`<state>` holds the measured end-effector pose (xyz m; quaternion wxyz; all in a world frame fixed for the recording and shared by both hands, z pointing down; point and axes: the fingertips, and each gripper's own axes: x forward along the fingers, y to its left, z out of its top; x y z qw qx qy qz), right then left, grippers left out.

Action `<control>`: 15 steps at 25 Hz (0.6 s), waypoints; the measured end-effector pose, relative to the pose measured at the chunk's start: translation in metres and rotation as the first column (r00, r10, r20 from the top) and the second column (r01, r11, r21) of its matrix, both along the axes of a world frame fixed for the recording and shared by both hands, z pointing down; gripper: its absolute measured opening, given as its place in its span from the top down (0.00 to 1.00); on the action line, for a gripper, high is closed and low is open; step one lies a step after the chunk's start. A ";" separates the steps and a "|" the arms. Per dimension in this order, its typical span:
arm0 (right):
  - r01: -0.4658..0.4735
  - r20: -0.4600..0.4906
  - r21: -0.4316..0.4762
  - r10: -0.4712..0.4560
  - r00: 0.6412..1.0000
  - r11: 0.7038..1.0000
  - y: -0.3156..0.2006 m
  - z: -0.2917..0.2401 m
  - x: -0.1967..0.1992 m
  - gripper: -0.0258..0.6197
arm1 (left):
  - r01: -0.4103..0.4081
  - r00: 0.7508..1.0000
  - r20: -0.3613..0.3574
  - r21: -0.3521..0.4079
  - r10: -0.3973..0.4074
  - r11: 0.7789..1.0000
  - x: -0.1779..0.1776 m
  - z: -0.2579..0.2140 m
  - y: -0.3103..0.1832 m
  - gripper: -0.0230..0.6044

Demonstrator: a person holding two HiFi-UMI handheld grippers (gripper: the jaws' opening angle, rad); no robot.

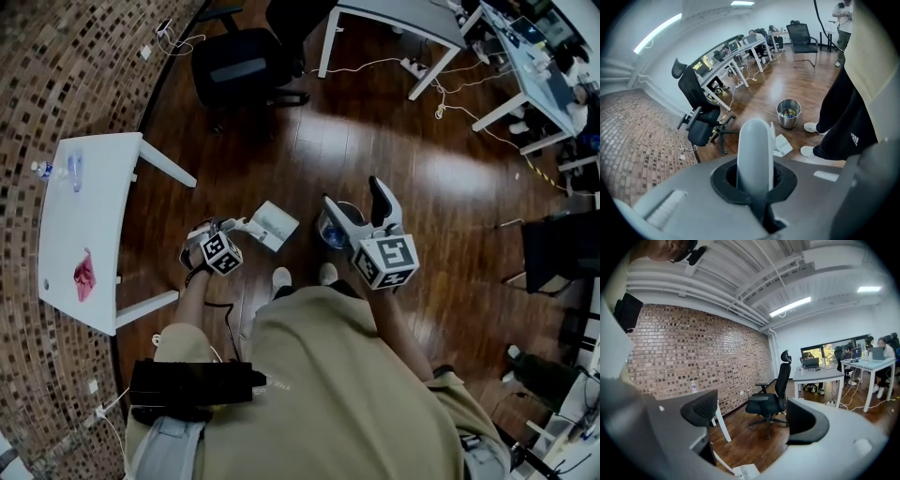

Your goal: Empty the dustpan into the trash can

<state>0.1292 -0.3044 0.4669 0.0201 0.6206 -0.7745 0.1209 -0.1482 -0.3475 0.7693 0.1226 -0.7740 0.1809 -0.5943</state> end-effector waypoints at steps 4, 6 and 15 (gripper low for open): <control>-0.010 0.007 0.013 0.009 1.000 1.000 0.005 -0.003 0.009 0.26 | -0.026 0.999 0.031 0.020 0.025 0.999 -0.001 -0.017 0.008 0.96; -0.014 0.016 0.015 0.013 1.000 1.000 0.006 -0.002 0.012 0.27 | -0.037 0.998 0.044 0.036 0.036 0.999 -0.003 -0.031 0.011 0.96; -0.023 0.055 0.027 0.021 0.998 0.999 0.014 0.000 0.032 0.27 | -0.134 0.988 0.076 0.019 0.133 0.991 0.023 -0.112 0.035 0.96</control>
